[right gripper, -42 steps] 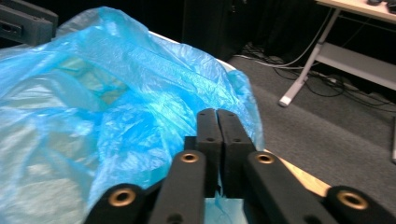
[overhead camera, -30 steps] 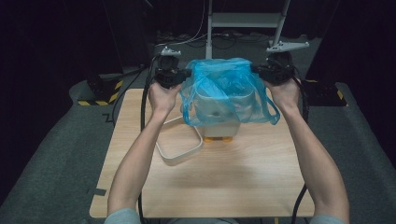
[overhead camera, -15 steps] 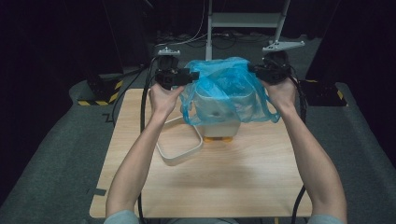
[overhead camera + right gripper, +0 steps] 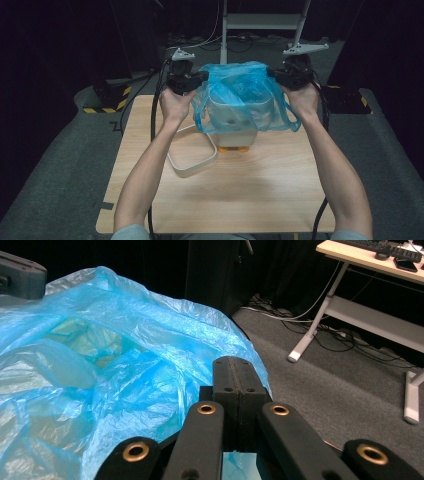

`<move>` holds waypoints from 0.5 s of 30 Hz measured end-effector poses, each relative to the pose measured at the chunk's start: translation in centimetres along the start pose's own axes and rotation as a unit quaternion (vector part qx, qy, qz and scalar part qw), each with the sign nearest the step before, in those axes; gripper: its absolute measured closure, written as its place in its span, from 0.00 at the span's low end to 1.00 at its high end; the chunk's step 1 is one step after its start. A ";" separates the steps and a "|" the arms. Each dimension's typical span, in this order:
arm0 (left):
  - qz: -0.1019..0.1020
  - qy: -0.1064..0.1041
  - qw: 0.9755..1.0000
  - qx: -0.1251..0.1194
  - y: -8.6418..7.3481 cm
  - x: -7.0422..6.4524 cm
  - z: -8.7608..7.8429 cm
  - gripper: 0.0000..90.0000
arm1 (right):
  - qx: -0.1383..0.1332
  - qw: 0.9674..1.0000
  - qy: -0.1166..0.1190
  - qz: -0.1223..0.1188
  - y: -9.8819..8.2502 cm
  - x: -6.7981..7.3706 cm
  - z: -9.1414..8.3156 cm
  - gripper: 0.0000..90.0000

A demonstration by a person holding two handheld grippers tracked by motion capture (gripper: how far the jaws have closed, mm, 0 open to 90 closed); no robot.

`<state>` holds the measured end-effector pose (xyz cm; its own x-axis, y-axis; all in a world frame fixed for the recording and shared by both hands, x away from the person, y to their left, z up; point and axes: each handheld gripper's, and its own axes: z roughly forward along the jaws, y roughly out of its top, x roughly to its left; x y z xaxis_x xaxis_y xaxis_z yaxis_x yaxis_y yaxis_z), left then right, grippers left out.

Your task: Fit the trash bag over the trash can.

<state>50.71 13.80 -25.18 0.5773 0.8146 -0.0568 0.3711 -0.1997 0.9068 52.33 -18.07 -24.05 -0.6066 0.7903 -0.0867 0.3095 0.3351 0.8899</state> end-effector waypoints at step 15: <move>-0.011 -0.002 1.000 0.014 -0.4 -0.2 0.7 0.80 | 0.000 1.000 0.004 -0.003 0.2 0.5 0.4 1.00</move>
<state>50.93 13.36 -25.80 0.5712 0.8171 -0.0779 0.4044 -0.1976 0.8930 52.40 -17.45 -24.08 -0.6150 0.7835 -0.0889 0.3046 0.3401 0.8897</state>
